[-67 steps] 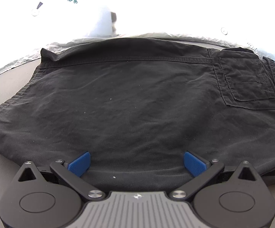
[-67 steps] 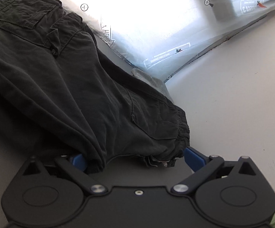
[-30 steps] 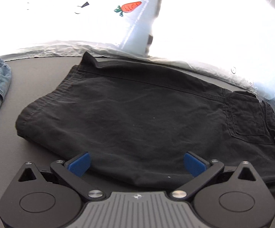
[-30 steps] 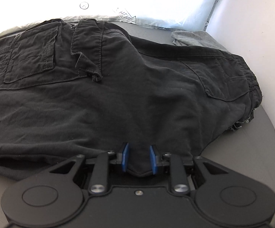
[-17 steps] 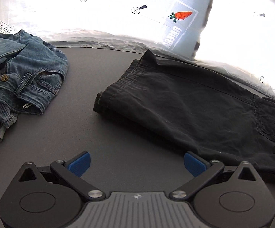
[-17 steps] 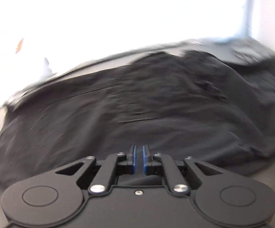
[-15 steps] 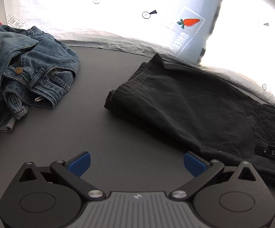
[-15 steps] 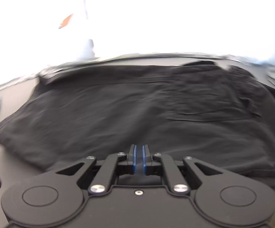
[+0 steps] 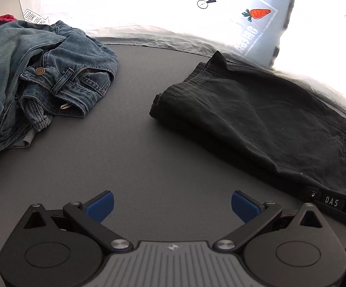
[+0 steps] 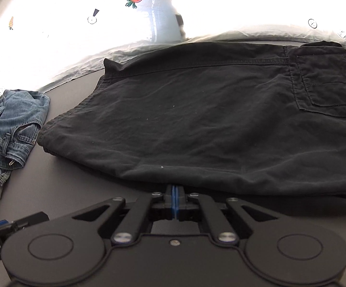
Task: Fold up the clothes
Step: 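Grasp the trouser edge with the right tool and lift it, then fold the lifted trouser edge over the rest with the right tool and release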
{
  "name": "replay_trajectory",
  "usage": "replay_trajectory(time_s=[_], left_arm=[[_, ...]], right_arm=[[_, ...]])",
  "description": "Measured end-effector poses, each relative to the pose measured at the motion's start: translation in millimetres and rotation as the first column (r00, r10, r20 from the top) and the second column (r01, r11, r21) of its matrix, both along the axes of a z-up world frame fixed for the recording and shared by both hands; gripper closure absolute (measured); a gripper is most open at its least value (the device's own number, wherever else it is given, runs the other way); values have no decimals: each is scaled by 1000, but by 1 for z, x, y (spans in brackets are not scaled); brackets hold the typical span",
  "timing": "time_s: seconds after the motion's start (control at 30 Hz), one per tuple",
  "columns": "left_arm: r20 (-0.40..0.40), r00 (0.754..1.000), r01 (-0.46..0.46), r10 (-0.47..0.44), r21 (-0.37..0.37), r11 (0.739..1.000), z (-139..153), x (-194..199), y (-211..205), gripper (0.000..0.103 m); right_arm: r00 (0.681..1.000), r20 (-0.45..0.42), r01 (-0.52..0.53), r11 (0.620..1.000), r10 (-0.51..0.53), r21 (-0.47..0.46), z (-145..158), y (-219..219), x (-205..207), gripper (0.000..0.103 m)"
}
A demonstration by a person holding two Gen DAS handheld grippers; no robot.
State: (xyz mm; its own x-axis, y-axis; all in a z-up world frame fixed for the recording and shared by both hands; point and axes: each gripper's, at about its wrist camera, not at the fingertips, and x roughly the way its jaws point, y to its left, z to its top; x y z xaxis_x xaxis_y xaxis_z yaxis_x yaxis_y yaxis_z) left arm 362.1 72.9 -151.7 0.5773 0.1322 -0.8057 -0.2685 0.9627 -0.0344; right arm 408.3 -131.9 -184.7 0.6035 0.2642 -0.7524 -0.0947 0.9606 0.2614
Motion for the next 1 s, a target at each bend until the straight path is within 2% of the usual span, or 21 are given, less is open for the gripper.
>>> replay_trajectory(time_s=[0.1, 0.27, 0.4, 0.57, 0.7, 0.77, 0.87, 1.0], left_arm=[[-11, 999, 42, -42, 16, 999, -4, 21, -9, 0], [3, 996, 89, -89, 40, 995, -4, 37, -18, 0], [-7, 995, 98, -98, 33, 995, -8, 42, -18, 0], [-14, 993, 115, -115, 3, 993, -10, 48, -17, 0], [-14, 993, 117, -117, -14, 993, -10, 63, -20, 0], [3, 993, 122, -122, -19, 992, -6, 70, -23, 0], [59, 987, 153, -151, -25, 988, 5, 78, -33, 0], [66, 965, 250, -253, 39, 967, 3, 90, -57, 0]], right_arm=[[1000, 8, 2, 1000, -2, 25, 4, -16, 8, 101], [998, -63, 7, 1000, -5, 26, -6, -26, 23, 100], [999, -32, -20, 1000, 21, 17, -2, -23, 38, 100], [998, -2, 69, 995, -69, 74, 6, -44, 77, 100], [985, -36, 168, 983, -166, 67, -6, -69, 100, 101], [978, -60, 203, 975, -198, 91, -14, -80, 101, 102], [981, -36, 192, 976, -189, 106, -19, -84, 91, 102], [987, -21, 161, 986, -160, 36, -13, -70, 80, 100]])
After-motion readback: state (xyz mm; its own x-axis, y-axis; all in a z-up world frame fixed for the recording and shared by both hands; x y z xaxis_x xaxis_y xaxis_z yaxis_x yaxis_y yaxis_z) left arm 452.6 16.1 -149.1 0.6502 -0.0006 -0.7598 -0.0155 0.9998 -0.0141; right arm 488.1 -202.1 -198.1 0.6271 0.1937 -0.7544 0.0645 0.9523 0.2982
